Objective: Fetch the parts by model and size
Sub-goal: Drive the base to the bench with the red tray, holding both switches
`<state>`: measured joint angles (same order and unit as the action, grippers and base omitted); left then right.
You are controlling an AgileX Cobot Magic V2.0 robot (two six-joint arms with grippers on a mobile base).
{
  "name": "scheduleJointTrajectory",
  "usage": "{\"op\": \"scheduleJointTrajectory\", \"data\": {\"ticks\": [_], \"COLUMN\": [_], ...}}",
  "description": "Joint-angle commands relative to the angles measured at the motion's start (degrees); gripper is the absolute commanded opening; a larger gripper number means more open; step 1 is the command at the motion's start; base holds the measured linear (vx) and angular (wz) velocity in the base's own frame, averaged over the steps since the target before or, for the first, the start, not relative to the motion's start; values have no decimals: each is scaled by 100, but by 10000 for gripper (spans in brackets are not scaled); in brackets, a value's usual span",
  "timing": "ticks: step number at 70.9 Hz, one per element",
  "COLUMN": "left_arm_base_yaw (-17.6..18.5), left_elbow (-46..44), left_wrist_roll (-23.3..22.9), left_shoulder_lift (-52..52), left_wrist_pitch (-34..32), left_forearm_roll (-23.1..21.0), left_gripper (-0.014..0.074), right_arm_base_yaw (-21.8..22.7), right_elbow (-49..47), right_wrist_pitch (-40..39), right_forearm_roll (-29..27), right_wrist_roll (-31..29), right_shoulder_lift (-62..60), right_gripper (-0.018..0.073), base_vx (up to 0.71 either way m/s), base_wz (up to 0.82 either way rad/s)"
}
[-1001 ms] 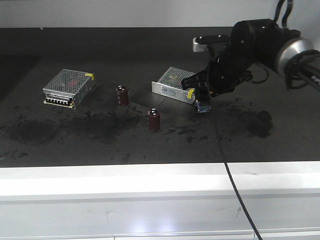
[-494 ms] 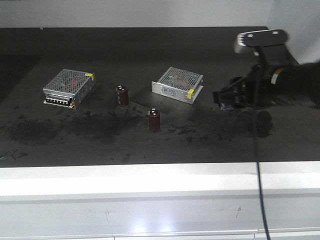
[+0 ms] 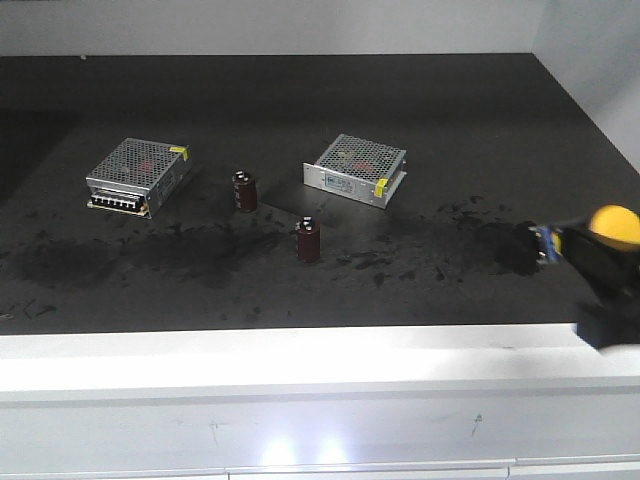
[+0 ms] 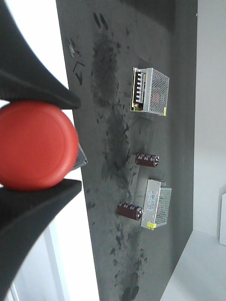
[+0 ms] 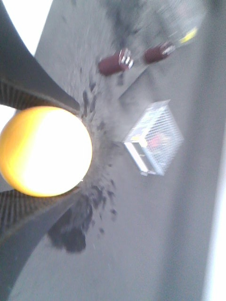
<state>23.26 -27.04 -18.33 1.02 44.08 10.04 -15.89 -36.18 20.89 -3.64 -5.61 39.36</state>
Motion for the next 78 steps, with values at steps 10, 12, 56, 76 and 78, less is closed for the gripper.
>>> {"op": "scheduleJointTrajectory", "data": {"ticks": [10, 12, 56, 76, 78], "left_arm_base_yaw": [23, 23, 23, 23, 23], "left_elbow": [-132, -132, -132, -132, -132], "left_wrist_roll": [-6, -6, -6, -6, -6], "left_shoulder_lift": [88, 94, 92, 92, 92], "left_wrist_pitch": [-430, -430, -430, -430, -430], "left_forearm_roll": [15, 15, 15, 20, 20], "left_gripper": [-6, -6, -6, -6, -6], "right_arm_base_yaw": [16, 16, 16, 16, 16], "right_elbow": [598, 697, 1423, 1423, 1423], "right_wrist_pitch": [-327, -319, -333, -333, -333], "right_forearm_roll": [-158, -164, -199, -199, -199], "right_wrist_roll": [37, 37, 11, 11, 11], "right_shoulder_lift": [-1691, -1851, -2616, -2616, -2616], "right_gripper": [-10, -10, -10, -10, -10], "base_vx": [0, 0, 0, -1, -5], "base_wz": [0, 0, 0, 4, 18]}}
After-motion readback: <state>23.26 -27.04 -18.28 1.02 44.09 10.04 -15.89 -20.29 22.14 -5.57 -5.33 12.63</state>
